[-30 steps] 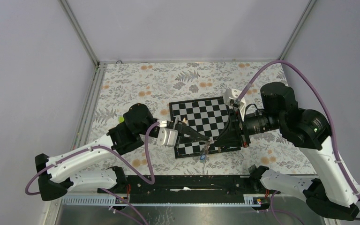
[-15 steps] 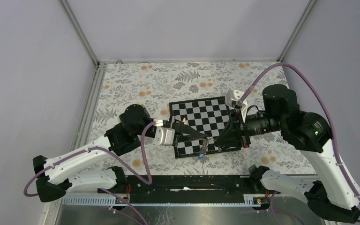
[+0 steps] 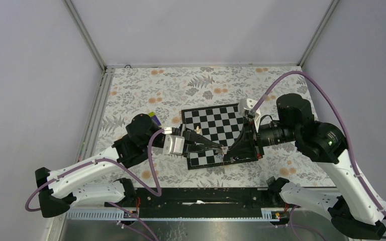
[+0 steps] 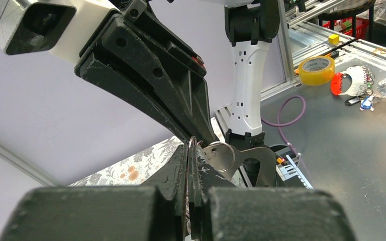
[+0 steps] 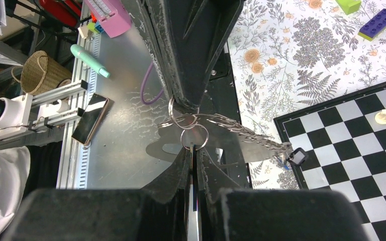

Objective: Remove the keys from the keyring
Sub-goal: Remove the key from the keyring.

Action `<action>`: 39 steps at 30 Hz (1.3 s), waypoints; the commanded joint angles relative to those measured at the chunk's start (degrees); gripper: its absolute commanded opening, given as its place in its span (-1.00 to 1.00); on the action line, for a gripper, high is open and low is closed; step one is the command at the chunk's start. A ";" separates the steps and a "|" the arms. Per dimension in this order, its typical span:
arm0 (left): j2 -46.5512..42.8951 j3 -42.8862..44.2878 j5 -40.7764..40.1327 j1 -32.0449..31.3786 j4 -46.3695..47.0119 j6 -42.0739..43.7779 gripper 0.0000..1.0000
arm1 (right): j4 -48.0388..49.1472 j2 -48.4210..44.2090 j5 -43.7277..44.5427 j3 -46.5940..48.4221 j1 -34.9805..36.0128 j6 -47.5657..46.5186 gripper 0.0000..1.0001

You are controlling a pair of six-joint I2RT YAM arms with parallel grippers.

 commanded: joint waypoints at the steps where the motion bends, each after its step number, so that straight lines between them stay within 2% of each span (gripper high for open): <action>1: -1.91 0.79 -0.02 0.37 7.66 -1.30 -1.00 | 2.33 -0.66 1.24 -1.88 -0.10 0.78 -0.95; 23: -0.13 -1.13 0.35 0.34 14.41 -4.98 -1.00 | 9.59 -0.29 -1.17 -5.68 -0.10 3.35 -0.94; 39: -2.35 -1.33 -3.48 0.41 12.70 -2.50 -0.97 | 0.59 -2.11 6.70 -1.07 -0.14 -0.06 -0.95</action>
